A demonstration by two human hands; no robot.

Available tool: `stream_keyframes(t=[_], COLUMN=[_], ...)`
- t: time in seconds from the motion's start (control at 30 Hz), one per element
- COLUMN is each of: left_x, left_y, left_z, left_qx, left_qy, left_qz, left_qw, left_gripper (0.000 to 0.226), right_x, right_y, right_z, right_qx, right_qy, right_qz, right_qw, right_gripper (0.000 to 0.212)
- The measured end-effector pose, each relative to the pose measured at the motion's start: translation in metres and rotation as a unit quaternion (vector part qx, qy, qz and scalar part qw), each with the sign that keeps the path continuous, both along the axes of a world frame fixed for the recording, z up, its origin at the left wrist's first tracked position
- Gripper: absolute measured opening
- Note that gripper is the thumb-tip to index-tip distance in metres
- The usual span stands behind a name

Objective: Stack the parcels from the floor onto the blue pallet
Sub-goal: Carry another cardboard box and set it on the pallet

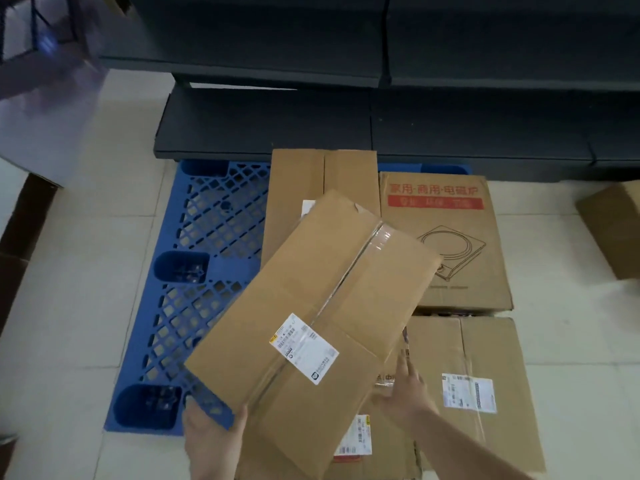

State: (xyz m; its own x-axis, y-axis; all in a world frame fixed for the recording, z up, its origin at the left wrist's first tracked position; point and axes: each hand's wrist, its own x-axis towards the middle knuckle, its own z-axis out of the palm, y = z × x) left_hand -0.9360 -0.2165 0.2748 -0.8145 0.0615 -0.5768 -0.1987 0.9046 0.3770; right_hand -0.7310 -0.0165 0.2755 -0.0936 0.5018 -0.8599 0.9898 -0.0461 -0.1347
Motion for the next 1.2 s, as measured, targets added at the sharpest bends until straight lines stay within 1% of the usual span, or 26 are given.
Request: stream_keyframes(t=[0.07, 0.13, 0.2, 0.23, 0.33, 0.37, 0.4, 0.5, 0.57, 0.63, 0.7, 0.77, 0.83, 0.97, 1.03, 1.1, 1.13, 1.2], left_x=[-0.021, -0.047, -0.069, -0.077, -0.088, -0.088, -0.088, -0.088, -0.090, -0.095, -0.098, -0.094, -0.087, -0.081, -0.081, -0.082, -0.083, -0.086], left_y=[0.017, 0.035, 0.049, 0.054, 0.062, 0.064, 0.067, 0.068, 0.066, 0.066, 0.067, 0.070, 0.078, 0.119, 0.144, 0.165, 0.174, 0.187], left_z=[-0.007, -0.018, -0.029, -0.035, -0.061, -0.068, -0.074, -0.085, -0.091, -0.096, -0.100, -0.102, -0.103, -0.106, -0.107, -0.108, -0.108, -0.111], left_qx=[-0.037, -0.086, -0.104, -0.098, -0.086, -0.094, -0.108, -0.147, -0.143, -0.145, -0.162, -0.169, -0.151, -0.067, -0.022, 0.017, 0.028, 0.048], left_qy=[0.022, 0.023, 0.026, 0.034, 0.003, -0.010, -0.011, 0.015, 0.018, 0.001, -0.007, -0.004, -0.001, 0.004, 0.025, 0.046, 0.050, 0.037], left_qz=[-0.007, -0.004, -0.018, -0.027, -0.091, -0.114, -0.127, -0.113, -0.081, -0.053, -0.049, -0.043, -0.031, -0.014, -0.016, -0.035, -0.044, -0.049], left_qw=[0.999, 0.996, 0.994, 0.994, 0.992, 0.989, 0.986, 0.982, 0.986, 0.988, 0.986, 0.985, 0.988, 0.998, 0.999, 0.998, 0.997, 0.997], left_gripper=[0.093, 0.104, 0.107, 0.107, 0.099, 0.095, 0.094, 0.102, 0.109, 0.112, 0.113, 0.110, 0.105, 0.098, 0.095, 0.093, 0.092, 0.090], right_x=[0.012, 0.016, 0.012, 0.008, -0.004, -0.008, -0.011, -0.013, -0.013, -0.014, -0.014, -0.018, -0.027, -0.057, -0.073, -0.085, -0.089, -0.092], right_y=[-0.028, -0.044, -0.051, -0.052, -0.053, -0.053, -0.052, -0.049, -0.049, -0.046, -0.034, -0.011, 0.023, 0.111, 0.148, 0.173, 0.180, 0.189], right_z=[-0.018, -0.036, -0.051, -0.058, -0.080, -0.087, -0.093, -0.109, -0.116, -0.120, -0.124, -0.124, -0.118, -0.107, -0.105, -0.103, -0.103, -0.102], right_qx=[-0.042, -0.091, -0.128, -0.135, -0.113, -0.100, -0.089, -0.076, -0.071, -0.059, -0.037, -0.016, 0.000, 0.048, 0.069, 0.091, 0.102, 0.126], right_qy=[-0.003, 0.006, 0.028, 0.046, 0.108, 0.119, 0.123, 0.139, 0.151, 0.156, 0.170, 0.193, 0.224, 0.261, 0.251, 0.214, 0.195, 0.169], right_qz=[-0.027, -0.065, -0.112, -0.137, -0.225, -0.255, -0.282, -0.347, -0.365, -0.378, -0.392, -0.397, -0.386, -0.297, -0.240, -0.188, -0.172, -0.169], right_qw=[0.999, 0.994, 0.985, 0.980, 0.962, 0.954, 0.947, 0.925, 0.916, 0.911, 0.903, 0.897, 0.895, 0.917, 0.935, 0.954, 0.960, 0.963], right_gripper=[0.107, 0.108, 0.106, 0.104, 0.087, 0.082, 0.081, 0.092, 0.093, 0.085, 0.074, 0.071, 0.071, 0.082, 0.090, 0.101, 0.103, 0.101])
